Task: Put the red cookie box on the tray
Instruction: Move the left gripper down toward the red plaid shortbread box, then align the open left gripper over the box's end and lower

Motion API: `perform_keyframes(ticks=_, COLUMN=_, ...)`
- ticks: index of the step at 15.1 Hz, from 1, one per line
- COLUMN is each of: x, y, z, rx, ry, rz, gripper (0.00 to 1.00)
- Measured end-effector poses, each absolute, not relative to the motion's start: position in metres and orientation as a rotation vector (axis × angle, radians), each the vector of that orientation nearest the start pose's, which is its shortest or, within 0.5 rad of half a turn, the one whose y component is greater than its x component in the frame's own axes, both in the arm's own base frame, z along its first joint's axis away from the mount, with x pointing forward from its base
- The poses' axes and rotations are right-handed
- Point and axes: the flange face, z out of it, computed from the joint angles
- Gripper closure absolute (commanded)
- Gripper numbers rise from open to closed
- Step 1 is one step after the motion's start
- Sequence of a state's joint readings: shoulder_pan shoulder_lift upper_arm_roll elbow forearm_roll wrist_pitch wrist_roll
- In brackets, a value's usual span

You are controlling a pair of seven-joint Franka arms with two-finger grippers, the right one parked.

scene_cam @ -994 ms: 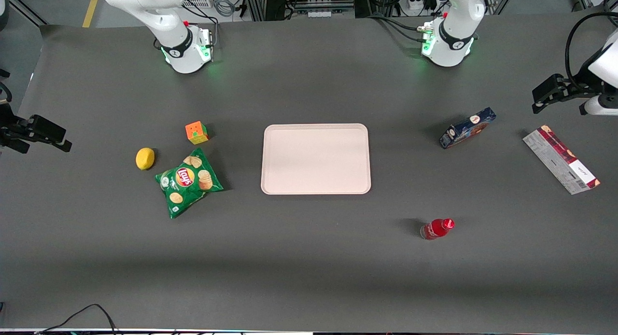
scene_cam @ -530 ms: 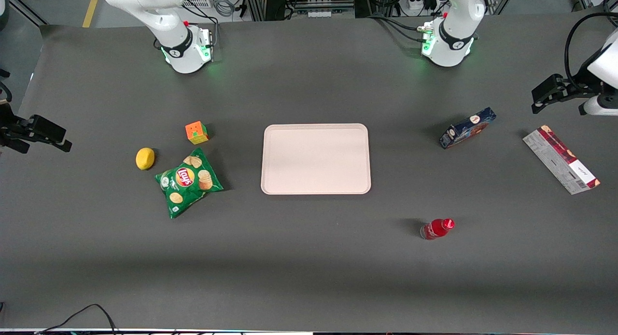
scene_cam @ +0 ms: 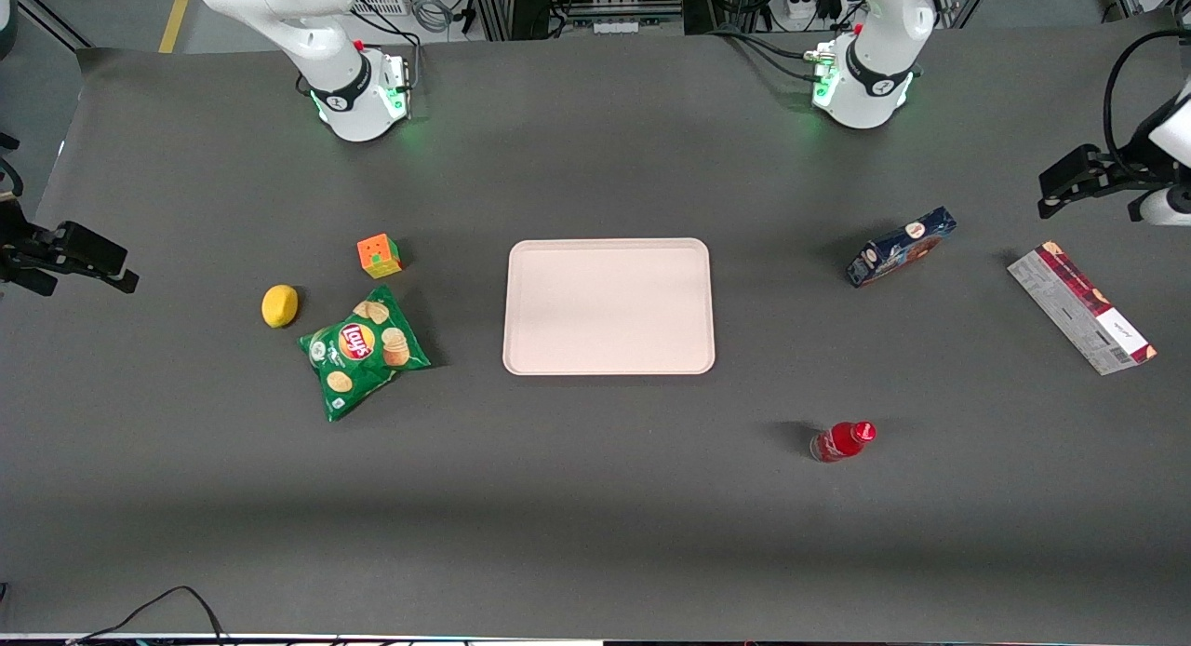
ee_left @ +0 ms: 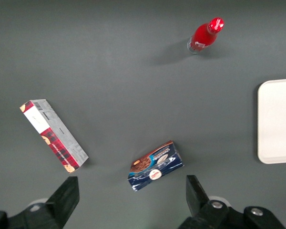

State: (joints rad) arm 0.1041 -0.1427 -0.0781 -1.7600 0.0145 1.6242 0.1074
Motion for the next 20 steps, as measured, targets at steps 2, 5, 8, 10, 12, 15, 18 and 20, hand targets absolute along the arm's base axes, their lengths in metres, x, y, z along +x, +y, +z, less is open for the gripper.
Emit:
perform_keyframes(ticks=2, x=0.513, y=0.029, z=0.610, rx=-3.109, ry=0.223, rz=0.013, gripper=0.00)
perform_keyframes(ticks=5, x=0.513, y=0.056, z=0.594, rx=-3.038, ry=0.512, rz=0.080, gripper=0.00)
perform_keyframes(ticks=8, x=0.518, y=0.087, z=0.571, rx=-2.923, ry=0.924, rz=0.094, gripper=0.00)
perform_keyframes(ticks=10, x=0.521, y=0.111, z=0.549, rx=-2.802, ry=1.235, rz=0.087, gripper=0.00)
perform_keyframes(ticks=12, x=0.523, y=0.136, z=0.523, rx=-2.650, ry=1.530, rz=0.084, gripper=0.00)
perform_keyframes(ticks=15, x=0.526, y=0.163, z=0.486, rx=-2.346, ry=1.953, rz=0.091, gripper=0.00)
perform_keyframes(ticks=18, x=0.520, y=0.185, z=0.457, rx=-2.004, ry=2.303, rz=0.107, gripper=0.01)
perform_keyframes(ticks=20, x=0.512, y=0.201, z=0.439, rx=-1.813, ry=2.462, rz=0.117, gripper=0.02)
